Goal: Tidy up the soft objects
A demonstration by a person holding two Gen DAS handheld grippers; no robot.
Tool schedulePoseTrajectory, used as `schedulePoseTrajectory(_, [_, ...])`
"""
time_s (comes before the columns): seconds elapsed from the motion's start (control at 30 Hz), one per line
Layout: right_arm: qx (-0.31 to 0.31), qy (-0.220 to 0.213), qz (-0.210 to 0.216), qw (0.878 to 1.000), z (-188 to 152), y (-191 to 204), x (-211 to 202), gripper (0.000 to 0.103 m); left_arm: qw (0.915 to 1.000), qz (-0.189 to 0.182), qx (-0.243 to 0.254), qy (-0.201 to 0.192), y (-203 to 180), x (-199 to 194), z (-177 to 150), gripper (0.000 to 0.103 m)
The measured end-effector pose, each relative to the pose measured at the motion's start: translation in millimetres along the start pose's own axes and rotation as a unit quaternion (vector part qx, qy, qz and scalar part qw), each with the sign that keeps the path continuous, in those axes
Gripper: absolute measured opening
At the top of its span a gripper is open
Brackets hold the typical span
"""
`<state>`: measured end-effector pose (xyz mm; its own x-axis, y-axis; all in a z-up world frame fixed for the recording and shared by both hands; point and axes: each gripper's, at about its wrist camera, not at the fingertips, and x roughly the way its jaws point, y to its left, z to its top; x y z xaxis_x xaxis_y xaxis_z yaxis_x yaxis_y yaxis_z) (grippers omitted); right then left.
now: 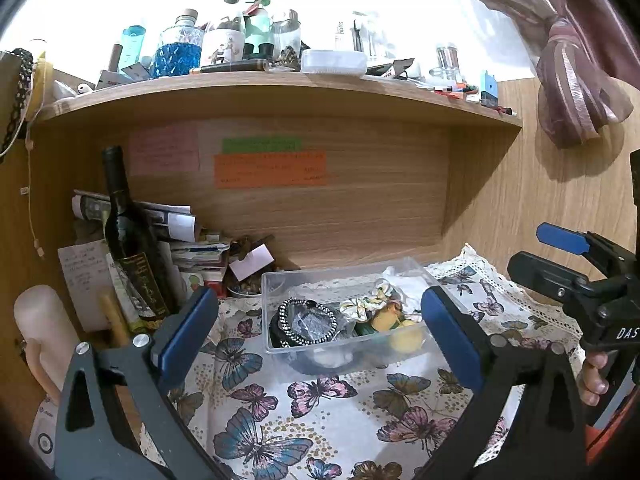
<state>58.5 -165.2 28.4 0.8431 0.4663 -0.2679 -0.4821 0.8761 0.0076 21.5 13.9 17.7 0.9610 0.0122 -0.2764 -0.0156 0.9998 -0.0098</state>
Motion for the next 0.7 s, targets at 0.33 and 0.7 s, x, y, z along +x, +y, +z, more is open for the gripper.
schedulePoseTrajectory(0.33, [0.007, 0.001, -0.003, 1.0, -2.6, -2.1, -1.1, 0.103, 1.0, -0.003, -0.001, -0.002, -2.4, -2.2, -0.6, 0.103])
schedulePoseTrajectory(0.7, [0.008, -0.001, 0.0, 1.0, -1.9, -0.4, -2.9, 0.103, 1.0, -0.002, 0.001, -0.001, -3.5, -1.5, -0.9, 0.103])
